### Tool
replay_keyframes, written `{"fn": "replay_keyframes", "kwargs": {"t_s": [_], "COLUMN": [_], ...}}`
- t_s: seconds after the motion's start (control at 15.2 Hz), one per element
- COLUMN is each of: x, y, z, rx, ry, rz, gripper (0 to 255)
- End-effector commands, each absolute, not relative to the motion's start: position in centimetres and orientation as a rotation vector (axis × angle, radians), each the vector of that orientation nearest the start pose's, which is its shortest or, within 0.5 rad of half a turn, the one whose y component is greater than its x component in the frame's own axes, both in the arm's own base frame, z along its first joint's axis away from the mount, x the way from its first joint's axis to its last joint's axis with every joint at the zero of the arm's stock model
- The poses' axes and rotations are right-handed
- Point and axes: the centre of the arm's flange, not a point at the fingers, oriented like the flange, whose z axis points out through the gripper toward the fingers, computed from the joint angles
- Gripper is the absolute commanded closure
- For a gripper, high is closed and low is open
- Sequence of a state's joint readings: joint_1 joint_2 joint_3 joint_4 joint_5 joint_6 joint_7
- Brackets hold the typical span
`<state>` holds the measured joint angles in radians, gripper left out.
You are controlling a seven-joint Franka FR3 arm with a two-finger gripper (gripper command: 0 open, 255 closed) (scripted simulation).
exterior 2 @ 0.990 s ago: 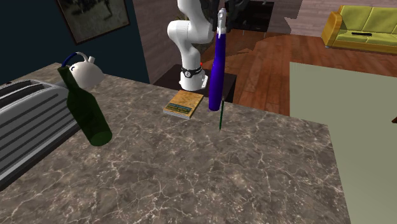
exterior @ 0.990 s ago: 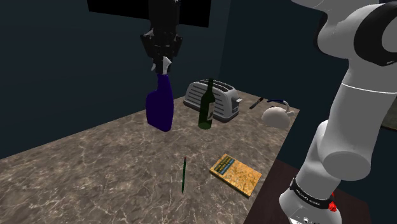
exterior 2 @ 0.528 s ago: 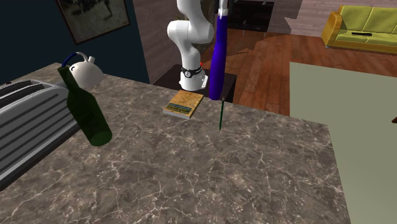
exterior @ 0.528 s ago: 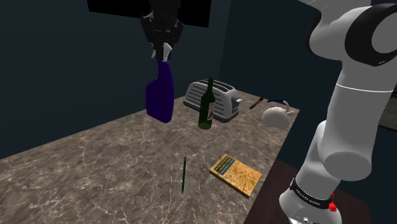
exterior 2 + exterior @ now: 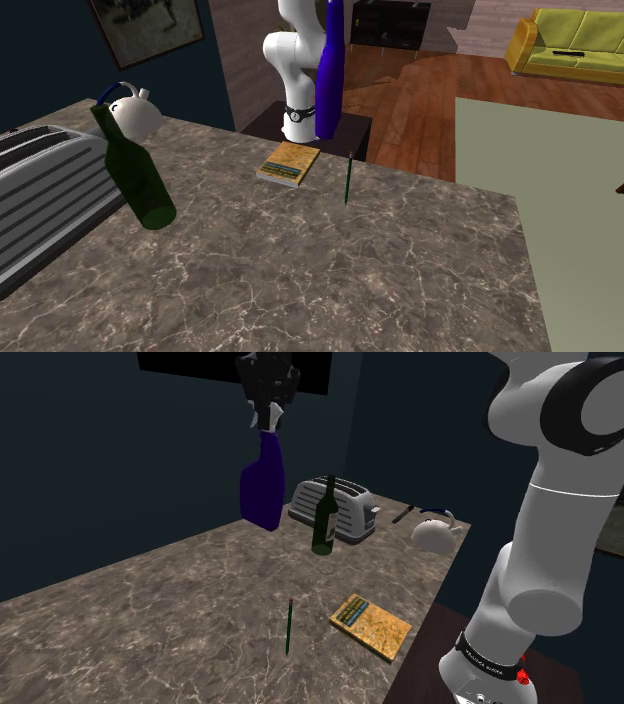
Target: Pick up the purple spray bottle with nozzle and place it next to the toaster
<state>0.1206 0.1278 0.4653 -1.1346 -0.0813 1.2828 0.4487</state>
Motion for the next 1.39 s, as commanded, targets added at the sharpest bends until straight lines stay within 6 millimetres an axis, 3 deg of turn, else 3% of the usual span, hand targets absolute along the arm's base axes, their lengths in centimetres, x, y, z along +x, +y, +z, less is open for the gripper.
{"fn": "replay_keyframes", "kwargs": {"t_s": [0.0, 1.32], "x": [47.4, 43.8], "y": [24.6, -1.6], "z": [73.4, 73.5], "rx": [-3.137, -3.137], "ry": [-0.171, -0.171], "rz": [-0.061, -0.061], "gripper": [255, 255]}}
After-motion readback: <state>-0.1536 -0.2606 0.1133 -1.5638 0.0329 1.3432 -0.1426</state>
